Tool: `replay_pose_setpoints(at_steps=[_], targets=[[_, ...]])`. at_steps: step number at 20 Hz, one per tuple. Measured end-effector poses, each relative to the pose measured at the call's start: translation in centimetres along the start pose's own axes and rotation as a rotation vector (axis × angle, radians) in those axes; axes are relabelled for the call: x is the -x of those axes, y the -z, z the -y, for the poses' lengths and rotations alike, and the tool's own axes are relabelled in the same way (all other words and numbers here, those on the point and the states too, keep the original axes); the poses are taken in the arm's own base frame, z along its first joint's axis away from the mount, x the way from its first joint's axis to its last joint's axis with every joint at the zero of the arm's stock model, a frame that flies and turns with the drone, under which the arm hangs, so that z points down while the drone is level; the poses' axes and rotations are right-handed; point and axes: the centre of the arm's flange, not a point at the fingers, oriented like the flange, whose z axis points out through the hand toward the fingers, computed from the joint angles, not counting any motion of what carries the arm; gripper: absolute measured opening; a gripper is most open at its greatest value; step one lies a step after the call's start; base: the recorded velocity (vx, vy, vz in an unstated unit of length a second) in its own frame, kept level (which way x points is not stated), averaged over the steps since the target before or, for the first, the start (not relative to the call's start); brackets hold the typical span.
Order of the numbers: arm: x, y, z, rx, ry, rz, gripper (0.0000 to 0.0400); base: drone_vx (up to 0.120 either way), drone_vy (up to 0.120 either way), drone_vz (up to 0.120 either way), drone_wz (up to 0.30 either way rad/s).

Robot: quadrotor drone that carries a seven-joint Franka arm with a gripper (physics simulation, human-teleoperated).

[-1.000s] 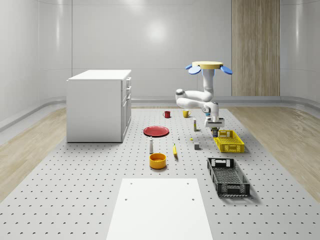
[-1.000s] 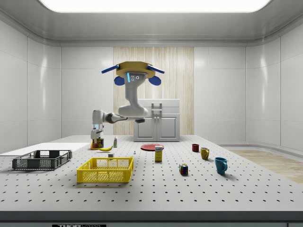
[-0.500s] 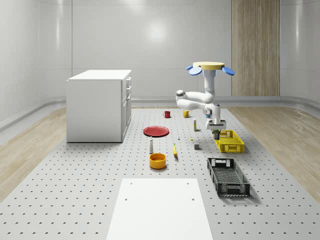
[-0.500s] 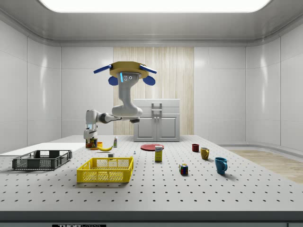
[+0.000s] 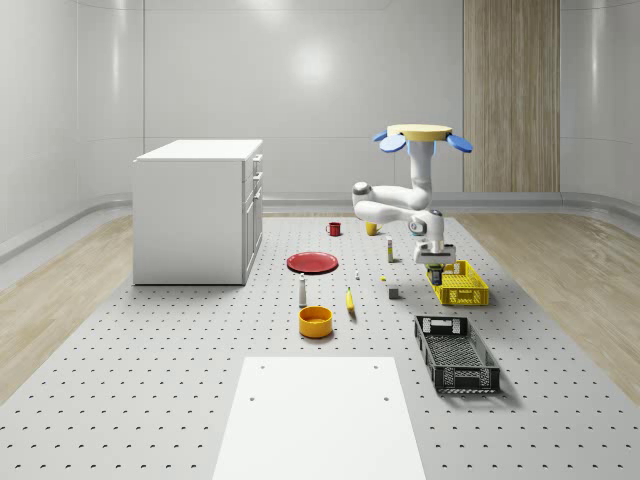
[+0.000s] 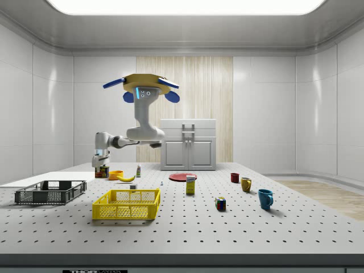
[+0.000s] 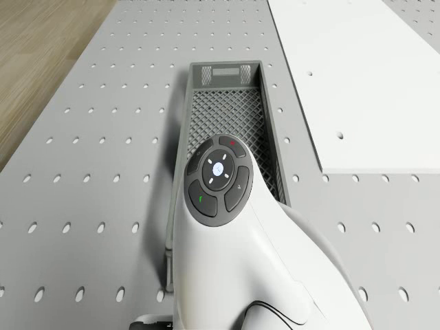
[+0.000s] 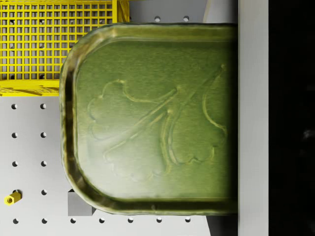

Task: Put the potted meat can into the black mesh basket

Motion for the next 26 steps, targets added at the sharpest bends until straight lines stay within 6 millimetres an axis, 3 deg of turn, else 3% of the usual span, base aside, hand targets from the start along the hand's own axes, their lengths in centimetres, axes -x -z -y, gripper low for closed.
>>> replay_pose_setpoints(at_steps=[26], targets=[[0.0,0.0,0.0,0.0,0.0,0.0,0.0282,0.12,-0.008,-0.008,0.0]])
